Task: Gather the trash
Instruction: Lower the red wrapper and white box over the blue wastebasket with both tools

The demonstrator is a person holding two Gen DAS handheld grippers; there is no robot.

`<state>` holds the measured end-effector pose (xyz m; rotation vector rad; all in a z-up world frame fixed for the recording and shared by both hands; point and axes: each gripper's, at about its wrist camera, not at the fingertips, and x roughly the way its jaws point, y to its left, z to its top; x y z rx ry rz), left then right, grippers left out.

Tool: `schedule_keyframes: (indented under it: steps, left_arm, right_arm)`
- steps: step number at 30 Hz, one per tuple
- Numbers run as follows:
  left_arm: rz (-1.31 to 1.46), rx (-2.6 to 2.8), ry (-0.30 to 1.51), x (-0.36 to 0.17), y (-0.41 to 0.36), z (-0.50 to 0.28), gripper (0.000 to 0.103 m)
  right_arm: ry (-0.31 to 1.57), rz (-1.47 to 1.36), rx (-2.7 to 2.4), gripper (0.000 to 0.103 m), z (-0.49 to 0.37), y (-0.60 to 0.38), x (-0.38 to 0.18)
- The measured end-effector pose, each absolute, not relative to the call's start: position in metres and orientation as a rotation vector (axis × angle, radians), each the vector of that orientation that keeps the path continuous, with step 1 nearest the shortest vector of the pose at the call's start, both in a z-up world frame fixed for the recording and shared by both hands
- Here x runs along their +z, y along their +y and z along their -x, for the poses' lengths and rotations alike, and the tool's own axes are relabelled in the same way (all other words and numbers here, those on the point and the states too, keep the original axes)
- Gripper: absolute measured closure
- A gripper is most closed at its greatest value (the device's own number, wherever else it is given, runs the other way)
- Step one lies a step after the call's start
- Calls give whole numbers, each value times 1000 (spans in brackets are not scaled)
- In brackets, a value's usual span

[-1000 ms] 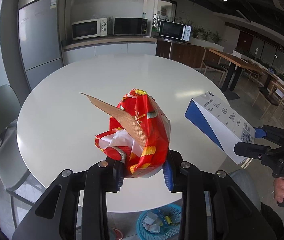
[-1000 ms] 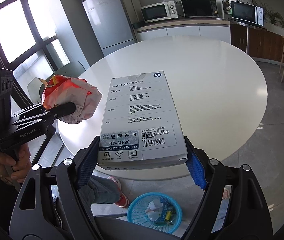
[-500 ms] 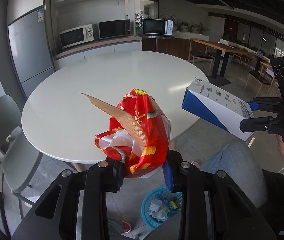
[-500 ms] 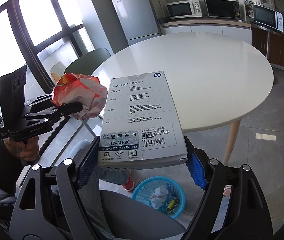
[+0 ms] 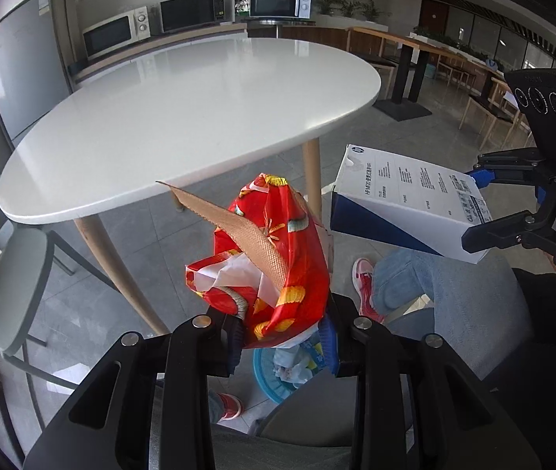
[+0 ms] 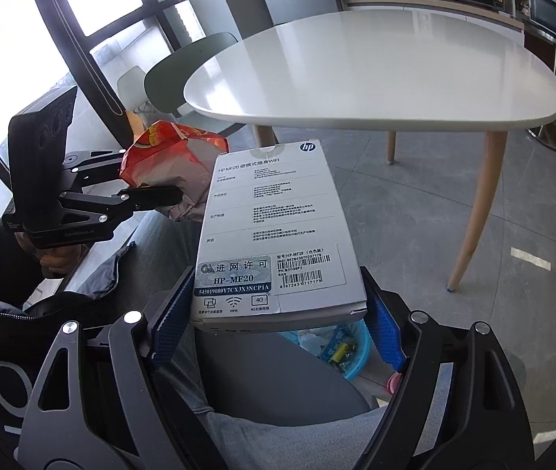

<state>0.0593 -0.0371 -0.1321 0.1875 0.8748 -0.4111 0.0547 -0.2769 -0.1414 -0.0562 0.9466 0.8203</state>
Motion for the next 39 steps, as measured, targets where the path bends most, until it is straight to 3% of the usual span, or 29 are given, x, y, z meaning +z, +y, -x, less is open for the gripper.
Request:
schedule_keyframes:
  steps: [26, 39]
  left_arm:
    - [-147, -402, 1380, -326, -50, -152, 72]
    - [-139, -416, 1658, -430, -60, -180, 72]
  right_arm:
    - [1367, -20, 719, 28, -171, -231, -319]
    - [1641, 43, 669, 28, -203, -204, -446]
